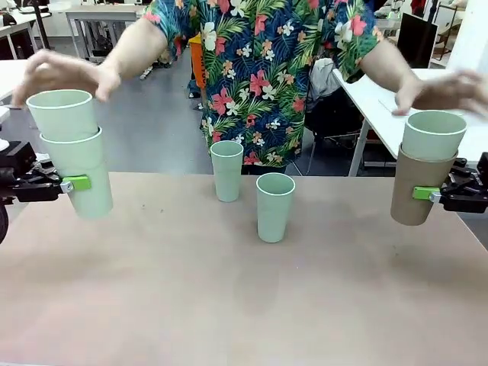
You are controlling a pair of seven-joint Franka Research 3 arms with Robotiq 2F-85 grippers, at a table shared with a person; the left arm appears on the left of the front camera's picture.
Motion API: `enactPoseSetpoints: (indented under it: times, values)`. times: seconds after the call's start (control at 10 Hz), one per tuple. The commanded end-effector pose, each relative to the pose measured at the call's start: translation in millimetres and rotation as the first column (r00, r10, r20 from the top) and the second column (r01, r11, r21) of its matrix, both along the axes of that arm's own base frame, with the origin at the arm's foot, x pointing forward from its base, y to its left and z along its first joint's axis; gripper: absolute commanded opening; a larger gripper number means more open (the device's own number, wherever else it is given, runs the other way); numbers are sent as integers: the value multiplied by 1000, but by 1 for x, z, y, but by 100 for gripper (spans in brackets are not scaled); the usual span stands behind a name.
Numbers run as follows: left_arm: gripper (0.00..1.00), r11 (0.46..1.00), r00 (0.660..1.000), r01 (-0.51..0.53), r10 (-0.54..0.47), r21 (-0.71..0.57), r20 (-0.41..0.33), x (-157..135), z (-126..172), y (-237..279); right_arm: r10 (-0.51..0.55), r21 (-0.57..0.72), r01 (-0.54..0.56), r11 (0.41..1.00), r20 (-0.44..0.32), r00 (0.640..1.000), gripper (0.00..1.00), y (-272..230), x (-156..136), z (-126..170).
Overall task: Stack the cups and store them in the basket.
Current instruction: Place the stack of Reusable plastic cups into the Pantry Basket.
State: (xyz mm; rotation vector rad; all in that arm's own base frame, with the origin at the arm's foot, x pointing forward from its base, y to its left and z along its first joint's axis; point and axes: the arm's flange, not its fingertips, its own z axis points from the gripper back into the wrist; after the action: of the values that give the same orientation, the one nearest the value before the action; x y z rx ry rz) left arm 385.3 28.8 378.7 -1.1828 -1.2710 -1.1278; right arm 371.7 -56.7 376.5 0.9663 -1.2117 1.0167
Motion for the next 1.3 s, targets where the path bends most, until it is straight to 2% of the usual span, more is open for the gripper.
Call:
enactPoseSetpoints:
  times: [0.0,1.2]
  values:
    - [86,1000,1000,14,-14,-8,17,-3,2,2,4,5,-4,1000,15,1000,87,1,0,4]
    - [86,1000,1000,14,-14,-8,17,-3,2,2,4,5,-4,1000,15,1000,87,1,0,4]
